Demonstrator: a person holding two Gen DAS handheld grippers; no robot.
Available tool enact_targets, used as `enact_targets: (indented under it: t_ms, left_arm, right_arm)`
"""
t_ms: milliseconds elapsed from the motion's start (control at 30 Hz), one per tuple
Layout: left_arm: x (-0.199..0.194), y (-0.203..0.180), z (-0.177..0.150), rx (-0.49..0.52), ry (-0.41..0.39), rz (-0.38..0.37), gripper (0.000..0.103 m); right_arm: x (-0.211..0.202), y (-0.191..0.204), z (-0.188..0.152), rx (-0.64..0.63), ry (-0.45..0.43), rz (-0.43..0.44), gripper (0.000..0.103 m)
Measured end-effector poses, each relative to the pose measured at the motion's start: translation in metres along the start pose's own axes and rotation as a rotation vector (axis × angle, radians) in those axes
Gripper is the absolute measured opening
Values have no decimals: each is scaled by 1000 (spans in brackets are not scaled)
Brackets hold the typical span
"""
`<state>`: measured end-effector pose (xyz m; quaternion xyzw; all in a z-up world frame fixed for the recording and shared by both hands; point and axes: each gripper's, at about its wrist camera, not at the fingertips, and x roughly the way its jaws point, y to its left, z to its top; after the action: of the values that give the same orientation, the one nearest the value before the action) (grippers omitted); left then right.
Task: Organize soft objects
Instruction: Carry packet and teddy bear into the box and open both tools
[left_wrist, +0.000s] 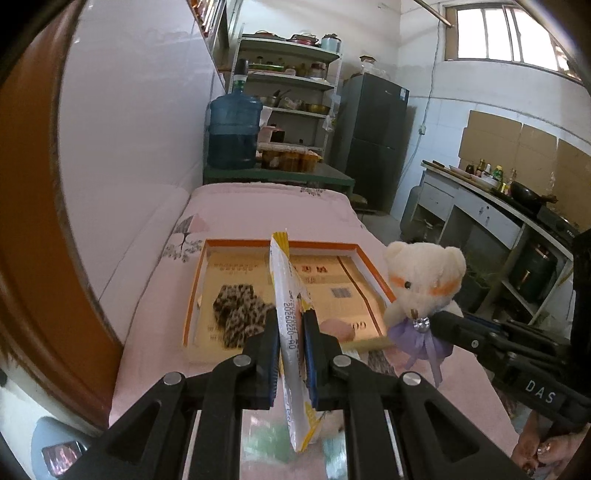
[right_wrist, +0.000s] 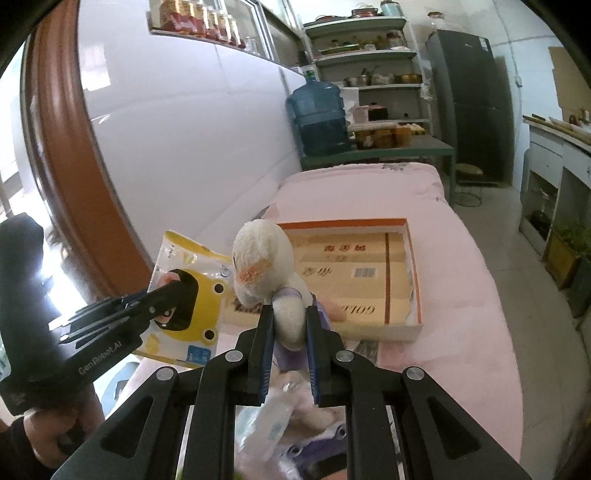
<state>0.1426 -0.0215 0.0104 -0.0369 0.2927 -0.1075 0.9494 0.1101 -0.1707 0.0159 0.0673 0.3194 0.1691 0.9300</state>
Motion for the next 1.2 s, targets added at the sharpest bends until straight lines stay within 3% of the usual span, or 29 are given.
enact_targets:
  t_ms: [333,600,867,1200]
  left_arm:
    - [45,-12,32,62,0,43,12]
    - [94,-12,49,67,51,74,12]
    - [135,-11,54,77,88,115,12]
    - [158,-5,59,74,92,155,12]
  right_arm:
    - [33,-29,38,-3,16,-61,16]
    - [68,-56,63,-2,58,-129,16]
    - [107,-82,74,23,119,-173,16]
    - [140,-90,83,22,154,-215,16]
